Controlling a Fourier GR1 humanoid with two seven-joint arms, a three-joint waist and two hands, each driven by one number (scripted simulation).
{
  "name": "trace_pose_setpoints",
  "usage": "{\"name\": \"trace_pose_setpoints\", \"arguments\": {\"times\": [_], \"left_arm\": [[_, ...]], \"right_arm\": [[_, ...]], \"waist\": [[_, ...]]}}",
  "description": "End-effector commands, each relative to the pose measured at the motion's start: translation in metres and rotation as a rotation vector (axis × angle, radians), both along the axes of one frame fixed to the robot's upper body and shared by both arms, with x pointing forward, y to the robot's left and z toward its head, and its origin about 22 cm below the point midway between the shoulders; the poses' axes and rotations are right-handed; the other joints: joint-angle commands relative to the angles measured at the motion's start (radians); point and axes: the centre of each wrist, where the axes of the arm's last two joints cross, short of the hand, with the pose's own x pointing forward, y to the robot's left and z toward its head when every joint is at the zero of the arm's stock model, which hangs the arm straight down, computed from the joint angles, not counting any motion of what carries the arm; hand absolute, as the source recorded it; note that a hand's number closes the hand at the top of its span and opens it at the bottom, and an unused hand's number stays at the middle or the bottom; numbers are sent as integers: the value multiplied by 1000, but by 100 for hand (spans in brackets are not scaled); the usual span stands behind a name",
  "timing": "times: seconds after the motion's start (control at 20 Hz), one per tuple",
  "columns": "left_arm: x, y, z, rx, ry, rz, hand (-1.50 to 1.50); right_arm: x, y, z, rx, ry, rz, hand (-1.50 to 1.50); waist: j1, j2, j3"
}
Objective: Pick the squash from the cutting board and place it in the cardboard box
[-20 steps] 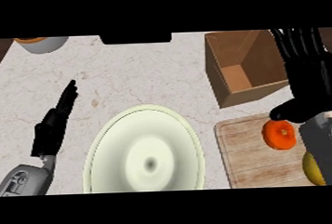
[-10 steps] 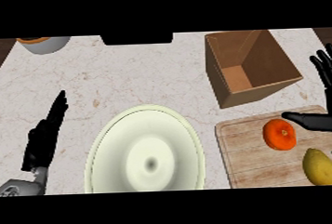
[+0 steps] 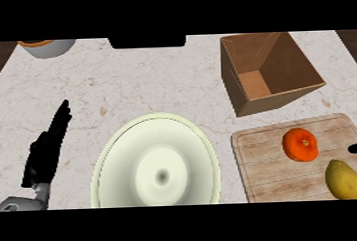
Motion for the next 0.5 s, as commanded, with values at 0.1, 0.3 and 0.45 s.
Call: {"name": "trace_pose_setpoints", "arguments": {"times": [0.1,0.3,0.45], "left_arm": [[-5,-11,-2,-11,-3,-2,0],[-6,2,2,4,1,20,0],[-11,-1,1,12,2,16,0]], "right_arm": [[-9,-9,44,-416,228,89,-150],[-27,13,30,-498,327,180,-150],[-29,57,31,-515,337,163,-150]], "waist": [[1,-3,-1],[-14,-4,0],[-6,-3,0]]}}
